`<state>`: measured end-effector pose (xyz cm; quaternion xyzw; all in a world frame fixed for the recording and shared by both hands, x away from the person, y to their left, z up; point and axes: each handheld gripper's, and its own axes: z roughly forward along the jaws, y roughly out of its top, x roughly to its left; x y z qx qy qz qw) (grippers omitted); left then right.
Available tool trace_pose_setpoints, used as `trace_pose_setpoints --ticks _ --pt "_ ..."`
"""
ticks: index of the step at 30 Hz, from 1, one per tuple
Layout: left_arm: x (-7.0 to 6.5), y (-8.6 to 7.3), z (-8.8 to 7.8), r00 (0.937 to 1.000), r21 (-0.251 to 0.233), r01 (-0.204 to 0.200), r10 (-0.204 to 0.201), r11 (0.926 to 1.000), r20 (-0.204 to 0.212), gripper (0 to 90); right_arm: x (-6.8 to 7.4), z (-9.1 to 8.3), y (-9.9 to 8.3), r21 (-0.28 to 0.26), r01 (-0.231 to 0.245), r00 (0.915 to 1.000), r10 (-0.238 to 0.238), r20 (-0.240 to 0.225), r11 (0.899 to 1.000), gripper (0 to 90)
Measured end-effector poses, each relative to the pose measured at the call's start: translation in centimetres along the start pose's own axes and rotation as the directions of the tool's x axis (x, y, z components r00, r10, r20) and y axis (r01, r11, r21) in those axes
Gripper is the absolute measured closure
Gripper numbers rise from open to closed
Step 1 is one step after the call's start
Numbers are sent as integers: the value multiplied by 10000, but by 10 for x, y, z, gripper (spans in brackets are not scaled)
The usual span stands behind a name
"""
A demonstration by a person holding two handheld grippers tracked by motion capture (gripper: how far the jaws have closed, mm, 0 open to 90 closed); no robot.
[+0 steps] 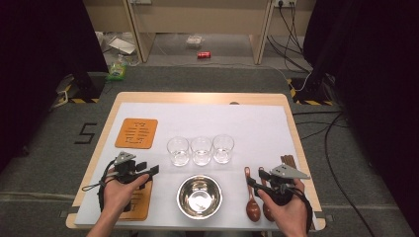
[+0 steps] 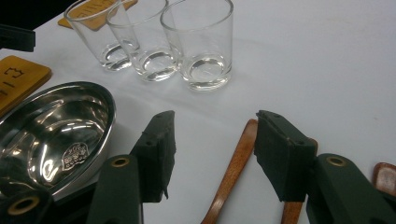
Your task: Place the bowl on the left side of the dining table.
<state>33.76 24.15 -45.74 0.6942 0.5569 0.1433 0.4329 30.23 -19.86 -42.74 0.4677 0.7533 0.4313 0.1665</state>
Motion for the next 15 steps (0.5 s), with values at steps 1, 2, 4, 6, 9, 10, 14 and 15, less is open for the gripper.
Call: trace_pose_setpoints --ticks 1,2,4,6,9,10,14,15 --pt "-2 0 0 9999 31 -87 86 10000 65 427 0 0 0 7 40 10000 -40 23 10000 482" --pt "-4 0 0 9998 61 -148 147 9999 131 427 -1 1 -1 36 2 10000 -2 29 10000 482" --pt "-8 0 0 9995 15 -230 229 9997 232 426 -1 1 -1 56 2 10000 -2 43 10000 482" --pt "-10 -1 0 9993 9 -258 257 9997 263 426 -2 2 -2 104 -25 10000 24 66 9999 482" --pt "-15 -4 -1 9985 57 -395 393 9992 392 426 -1 3 -3 133 -11 10000 10 70 9999 482" --pt "-17 -4 -1 9982 79 -445 442 9990 416 426 0 3 -3 142 15 10000 -16 67 9999 482" --pt "-24 -4 -2 9963 146 -637 628 9979 580 425 0 4 -3 186 45 10000 -47 78 9998 482" --pt "-25 -4 -1 9960 112 -633 624 9979 643 424 -1 4 -3 181 51 10000 -53 85 9998 481"
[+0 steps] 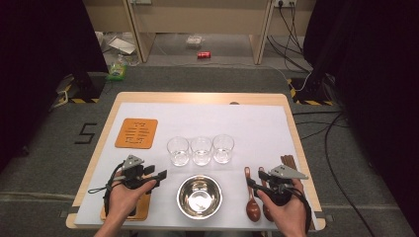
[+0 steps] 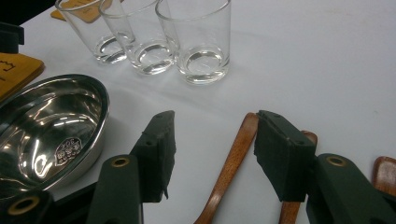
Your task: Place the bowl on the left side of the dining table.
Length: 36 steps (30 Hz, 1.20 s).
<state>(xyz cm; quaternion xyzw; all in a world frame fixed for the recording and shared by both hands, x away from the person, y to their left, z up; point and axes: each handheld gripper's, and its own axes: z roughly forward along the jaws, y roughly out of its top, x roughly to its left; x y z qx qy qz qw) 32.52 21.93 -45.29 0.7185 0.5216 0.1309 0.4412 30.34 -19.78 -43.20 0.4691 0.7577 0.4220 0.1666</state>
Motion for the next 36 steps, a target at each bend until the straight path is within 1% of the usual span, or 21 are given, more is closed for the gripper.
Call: trace_pose_setpoints --ticks 3,9,13,20,26,31,36 --pt "-5 0 1 9999 -17 -41 41 10000 142 424 -1 -1 0 -11 -31 10000 31 52 10000 482" --pt "-15 0 4 9989 211 -256 247 9994 400 432 -4 -3 0 -67 -122 9999 123 79 9999 482" --pt "-20 0 5 9979 166 -365 356 9992 541 432 -5 -3 0 -71 -201 9997 202 108 9998 481" --pt "-27 -4 11 9961 353 -521 494 9980 725 438 -5 0 -2 54 -187 9998 186 82 9998 482" --pt "-34 -4 13 9937 417 -712 672 9966 901 444 -4 2 -2 87 -138 9999 137 65 9999 482" --pt "-40 -6 18 9921 532 -782 725 9955 1022 448 -4 1 -3 73 -131 9999 130 78 9999 481" --pt "-43 -6 22 9912 656 -881 809 9940 1048 449 -5 0 -3 38 -171 9998 171 80 9998 481"
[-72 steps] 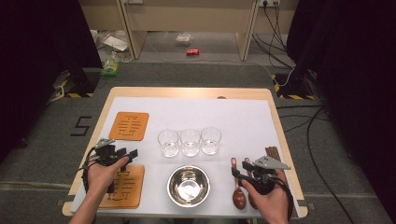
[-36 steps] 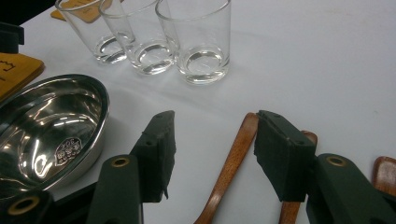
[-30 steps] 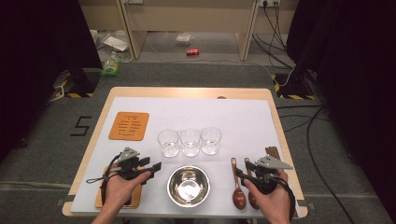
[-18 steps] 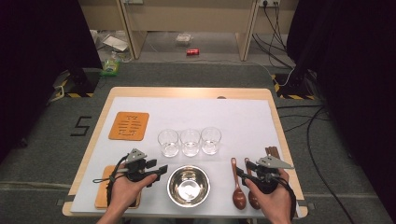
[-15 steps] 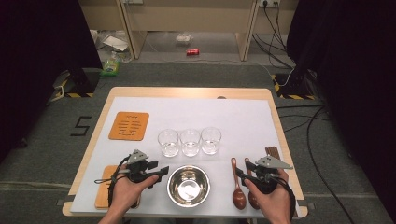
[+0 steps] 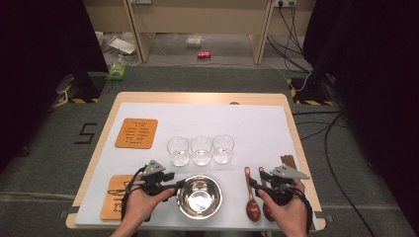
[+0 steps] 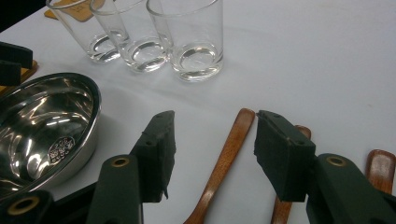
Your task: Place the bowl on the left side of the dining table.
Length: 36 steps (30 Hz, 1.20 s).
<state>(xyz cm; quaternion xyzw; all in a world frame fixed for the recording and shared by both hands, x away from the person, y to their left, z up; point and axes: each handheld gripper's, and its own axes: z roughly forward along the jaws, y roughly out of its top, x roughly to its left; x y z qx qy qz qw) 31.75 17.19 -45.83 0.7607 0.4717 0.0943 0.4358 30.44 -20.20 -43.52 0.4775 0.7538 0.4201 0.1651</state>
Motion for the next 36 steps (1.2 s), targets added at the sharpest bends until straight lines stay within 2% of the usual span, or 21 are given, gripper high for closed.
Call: trace_pose_setpoints --ticks 11,18,27,33,36 --pt "-4 -1 8 9998 276 -114 110 9996 150 448 0 1 0 47 33 10000 -33 -40 10000 481" --pt "-10 -5 16 9990 657 -305 283 9974 337 474 0 1 0 58 57 10000 -56 -64 10000 481" --pt "-11 -8 21 9986 1016 -362 319 9942 429 586 1 1 0 93 44 10000 -43 -76 9999 481" --pt "-11 -9 23 9985 1202 -114 49 9927 540 647 1 2 -1 119 56 9999 -55 -97 9999 481" --pt "-10 -9 24 9978 1260 -161 79 9919 654 683 2 2 -1 150 48 9999 -47 -91 9999 481"
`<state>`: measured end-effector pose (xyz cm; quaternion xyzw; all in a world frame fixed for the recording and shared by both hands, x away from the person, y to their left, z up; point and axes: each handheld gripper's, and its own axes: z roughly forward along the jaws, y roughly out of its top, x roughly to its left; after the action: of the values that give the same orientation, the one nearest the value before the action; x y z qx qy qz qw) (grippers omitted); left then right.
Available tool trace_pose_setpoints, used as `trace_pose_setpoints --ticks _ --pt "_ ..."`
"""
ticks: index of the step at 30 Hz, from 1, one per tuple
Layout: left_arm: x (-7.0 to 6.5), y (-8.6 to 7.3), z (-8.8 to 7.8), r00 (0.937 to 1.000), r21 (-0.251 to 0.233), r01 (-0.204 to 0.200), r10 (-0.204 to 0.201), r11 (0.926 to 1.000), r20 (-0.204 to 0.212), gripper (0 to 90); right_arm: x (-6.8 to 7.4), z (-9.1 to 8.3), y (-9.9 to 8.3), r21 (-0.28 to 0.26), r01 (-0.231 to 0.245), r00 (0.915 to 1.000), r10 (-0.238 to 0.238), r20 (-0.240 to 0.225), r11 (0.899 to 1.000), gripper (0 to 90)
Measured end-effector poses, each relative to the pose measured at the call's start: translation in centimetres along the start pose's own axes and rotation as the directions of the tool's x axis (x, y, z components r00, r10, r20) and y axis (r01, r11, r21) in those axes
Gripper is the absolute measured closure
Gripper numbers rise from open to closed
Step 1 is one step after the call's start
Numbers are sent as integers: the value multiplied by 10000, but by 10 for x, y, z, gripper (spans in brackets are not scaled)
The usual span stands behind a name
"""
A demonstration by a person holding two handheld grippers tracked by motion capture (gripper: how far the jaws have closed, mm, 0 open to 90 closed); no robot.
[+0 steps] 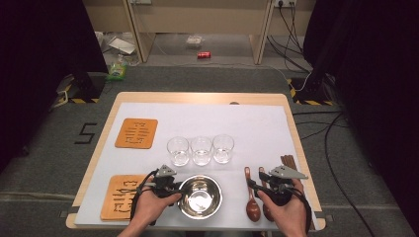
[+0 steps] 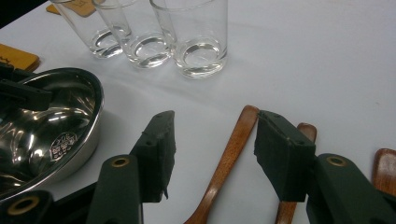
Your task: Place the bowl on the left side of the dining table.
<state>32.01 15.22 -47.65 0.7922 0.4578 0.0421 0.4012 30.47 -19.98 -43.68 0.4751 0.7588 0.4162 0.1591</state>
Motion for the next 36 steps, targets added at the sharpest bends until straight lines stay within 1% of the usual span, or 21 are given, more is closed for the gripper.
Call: trace_pose_setpoints --ticks 2,3,4,7,9,10,11,12,13,14,15,18,21,23,24,25,28,31,34,36 --pt "1 1 0 10000 20 34 -34 10000 -38 710 0 0 0 -3 12 10000 -12 -28 10000 481" --pt "1 1 0 9999 28 127 -127 9999 -36 713 1 0 0 1 13 10000 -13 -37 10000 481" --pt "0 1 0 9999 82 144 -144 9999 17 718 1 1 0 24 -4 10000 5 -45 10000 481" --pt "-1 2 0 10000 130 -27 28 9999 -68 742 1 1 0 76 40 10000 -39 -82 10000 481" --pt "0 3 0 9999 141 98 -97 9999 -49 750 1 1 0 97 9 9999 -8 -103 10000 480" --pt "0 3 1 9999 98 87 -87 9999 -69 757 1 2 0 103 18 9999 -17 -99 9999 480" --pt "-1 3 0 9998 136 193 -192 9997 -84 762 1 2 0 96 28 9999 -27 -103 9999 480" --pt "-3 3 1 9996 -88 188 -186 9998 229 768 1 1 -1 106 36 9999 -35 -115 9999 480" --pt "-4 3 1 9994 -151 205 -201 9997 278 780 1 1 -1 111 46 9999 -45 -107 9999 480" --pt "-4 3 -1 10000 -184 33 -34 9998 -38 783 1 2 -1 111 35 9999 -33 -121 9999 480" --pt "-5 4 -2 10000 -295 -77 78 9995 10 787 0 2 -1 115 11 9999 -9 -134 9999 480" --pt "-9 5 -5 9999 -688 -11 23 9976 162 801 1 1 0 79 -57 9999 58 -141 10000 480" --pt "-15 6 -9 9992 -1034 -110 148 9946 359 815 1 0 0 47 -37 9999 38 -156 10000 480" --pt "-17 8 -11 9982 -1220 11 63 9925 598 825 0 0 0 64 -61 9998 62 -174 10000 480" --pt "-19 8 -11 9984 -1330 -5 80 9911 556 827 1 0 0 56 -95 9998 96 -178 9999 480" --pt "-20 8 -12 9984 -1286 -189 255 9915 501 828 1 0 0 50 -93 9998 94 -192 9999 480" --pt "-19 7 -14 9980 -1288 -274 345 9913 526 828 1 0 0 18 -52 9998 52 -206 10000 480" --pt "-19 8 -15 9981 -1335 -296 364 9906 488 828 1 0 -1 26 -56 9998 56 -210 10000 480" --pt "-18 10 -18 9982 -1499 -165 249 9886 542 829 1 0 -1 44 -48 9997 49 -231 10000 480" --pt "-18 12 -22 9981 -1588 -190 280 9871 545 829 2 0 0 19 -48 9997 48 -231 10000 480"
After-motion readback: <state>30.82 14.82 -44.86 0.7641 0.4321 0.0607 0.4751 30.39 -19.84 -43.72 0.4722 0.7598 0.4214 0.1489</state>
